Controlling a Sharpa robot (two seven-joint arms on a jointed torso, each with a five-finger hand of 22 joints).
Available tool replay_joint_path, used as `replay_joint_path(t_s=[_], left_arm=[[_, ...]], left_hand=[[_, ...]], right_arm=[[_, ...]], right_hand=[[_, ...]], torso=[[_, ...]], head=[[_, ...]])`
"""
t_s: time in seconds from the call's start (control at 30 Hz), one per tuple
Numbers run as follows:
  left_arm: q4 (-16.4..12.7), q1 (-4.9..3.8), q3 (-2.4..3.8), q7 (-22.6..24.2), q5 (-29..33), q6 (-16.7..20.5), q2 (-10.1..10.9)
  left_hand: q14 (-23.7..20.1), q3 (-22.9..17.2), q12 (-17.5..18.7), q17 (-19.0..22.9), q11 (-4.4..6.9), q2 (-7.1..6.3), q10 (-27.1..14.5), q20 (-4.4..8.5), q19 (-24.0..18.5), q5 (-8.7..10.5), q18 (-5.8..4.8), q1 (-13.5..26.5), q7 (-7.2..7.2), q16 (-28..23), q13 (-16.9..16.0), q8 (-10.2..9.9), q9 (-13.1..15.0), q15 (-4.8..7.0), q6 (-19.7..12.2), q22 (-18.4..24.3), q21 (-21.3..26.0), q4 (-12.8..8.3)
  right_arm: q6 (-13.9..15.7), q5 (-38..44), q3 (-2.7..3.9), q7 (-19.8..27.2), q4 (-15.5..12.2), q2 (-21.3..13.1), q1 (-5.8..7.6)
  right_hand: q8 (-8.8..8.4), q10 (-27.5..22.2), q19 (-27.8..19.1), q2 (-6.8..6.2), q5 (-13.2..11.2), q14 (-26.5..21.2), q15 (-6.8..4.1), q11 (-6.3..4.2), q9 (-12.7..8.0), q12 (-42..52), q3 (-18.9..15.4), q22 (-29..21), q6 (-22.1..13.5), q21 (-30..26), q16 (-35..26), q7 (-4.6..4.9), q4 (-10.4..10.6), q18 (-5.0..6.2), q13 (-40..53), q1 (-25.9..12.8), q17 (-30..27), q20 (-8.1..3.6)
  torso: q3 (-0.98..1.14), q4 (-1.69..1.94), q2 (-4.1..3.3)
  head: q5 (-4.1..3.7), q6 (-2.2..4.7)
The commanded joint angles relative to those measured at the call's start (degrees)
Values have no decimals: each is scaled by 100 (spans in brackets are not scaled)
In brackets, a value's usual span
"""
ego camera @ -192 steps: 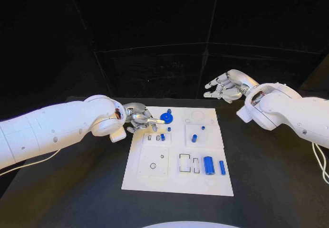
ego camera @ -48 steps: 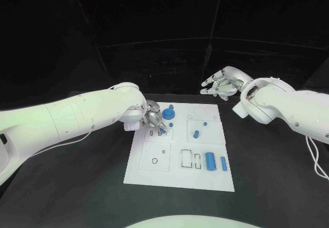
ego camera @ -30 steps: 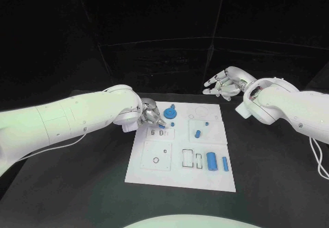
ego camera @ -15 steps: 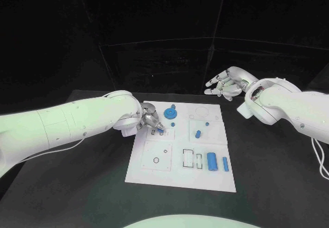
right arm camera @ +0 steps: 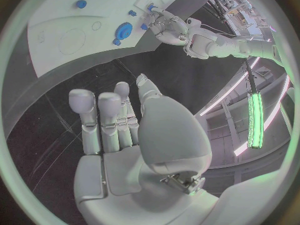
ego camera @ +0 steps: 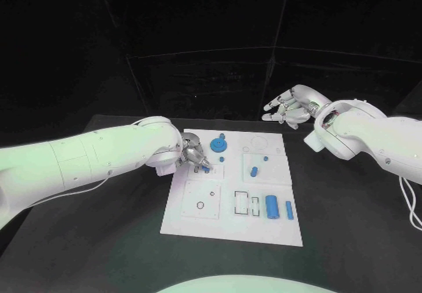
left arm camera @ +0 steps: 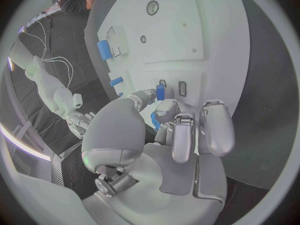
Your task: Assemble the parts on the task board
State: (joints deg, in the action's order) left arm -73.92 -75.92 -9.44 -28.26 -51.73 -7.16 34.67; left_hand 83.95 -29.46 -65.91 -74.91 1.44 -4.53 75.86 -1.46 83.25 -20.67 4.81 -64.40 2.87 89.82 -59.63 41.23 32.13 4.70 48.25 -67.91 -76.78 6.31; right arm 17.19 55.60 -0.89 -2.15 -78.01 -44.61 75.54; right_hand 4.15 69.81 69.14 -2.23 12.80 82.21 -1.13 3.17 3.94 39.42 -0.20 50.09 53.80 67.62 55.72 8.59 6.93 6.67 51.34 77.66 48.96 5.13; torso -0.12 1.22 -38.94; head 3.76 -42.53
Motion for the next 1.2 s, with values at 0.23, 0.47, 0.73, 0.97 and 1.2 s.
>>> replay_joint_path(t_s=[0.23, 0.47, 0.73, 0.97, 1.2], left_arm=[[0, -2, -3, -142, -174, -307, -16], [0, -1, -3, -175, -199, -368, -25], [1, -1, -3, -201, -204, -400, -29], [17, -2, -3, -200, -205, -388, -47], [61, -4, -2, -184, -205, -442, -121]], left_hand=[[605, -892, -19, -1509, 10, -9, 53, 9, 34, -169, -55, 70, -9, 18, 15, 42, 21, 17, 70, -34, -49, -838], [605, -916, -14, -1509, 14, -28, 62, 11, 37, -247, -56, 104, -13, 18, 20, 49, 27, 20, 86, -45, -54, -856], [605, -932, -17, -1509, 18, -45, 74, 14, 39, -317, -57, 132, -17, 18, 17, 54, 32, 22, 99, -52, -57, -871], [605, -936, -23, -1509, 20, -53, 83, 15, 41, -356, -58, 149, -19, 18, 10, 57, 35, 23, 106, -60, -61, -874], [605, -787, 15, -1509, 35, -34, 104, 17, 45, -368, -61, 377, -52, 18, 79, 74, 38, 30, 195, -77, -67, -707]], right_arm=[[-16, 18, 5, 56, -7, 4, 12], [-21, 18, 5, 56, -9, 2, 12], [-27, 18, 5, 58, -11, 4, 11], [-28, 18, 5, 59, -16, 5, 11], [-30, 18, 5, 59, -14, 15, 11]], right_hand=[[-8, -18, 29, 10, 28, 26, 0, 15, 0, -26, -20, -4, -47, -28, -31, 1, 1, 99, -5, 10, -4, -2], [-8, -18, 29, 10, 28, 26, 0, 15, 0, -26, -20, -4, -47, -28, -31, 1, 1, 99, -5, 10, -4, -2], [-8, -18, 29, 10, 28, 26, 0, 15, 0, -26, -20, -4, -47, -28, -31, 1, 1, 99, -5, 10, -4, -2], [-8, -18, 29, 10, 28, 26, 0, 15, 0, -26, -20, -4, -47, -28, -31, 1, 1, 99, -5, 10, -4, -2], [-8, -18, 29, 10, 28, 26, 0, 15, 0, -26, -20, -4, -47, -28, -31, 1, 1, 99, -5, 10, -4, -2]], torso=[[1, 2, -2], [0, 2, 0], [0, 4, -1], [2, -3, -4], [5, 1, 1]], head=[[2, -17], [-2, -25], [-12, -30], [-15, -29], [-27, -30]])
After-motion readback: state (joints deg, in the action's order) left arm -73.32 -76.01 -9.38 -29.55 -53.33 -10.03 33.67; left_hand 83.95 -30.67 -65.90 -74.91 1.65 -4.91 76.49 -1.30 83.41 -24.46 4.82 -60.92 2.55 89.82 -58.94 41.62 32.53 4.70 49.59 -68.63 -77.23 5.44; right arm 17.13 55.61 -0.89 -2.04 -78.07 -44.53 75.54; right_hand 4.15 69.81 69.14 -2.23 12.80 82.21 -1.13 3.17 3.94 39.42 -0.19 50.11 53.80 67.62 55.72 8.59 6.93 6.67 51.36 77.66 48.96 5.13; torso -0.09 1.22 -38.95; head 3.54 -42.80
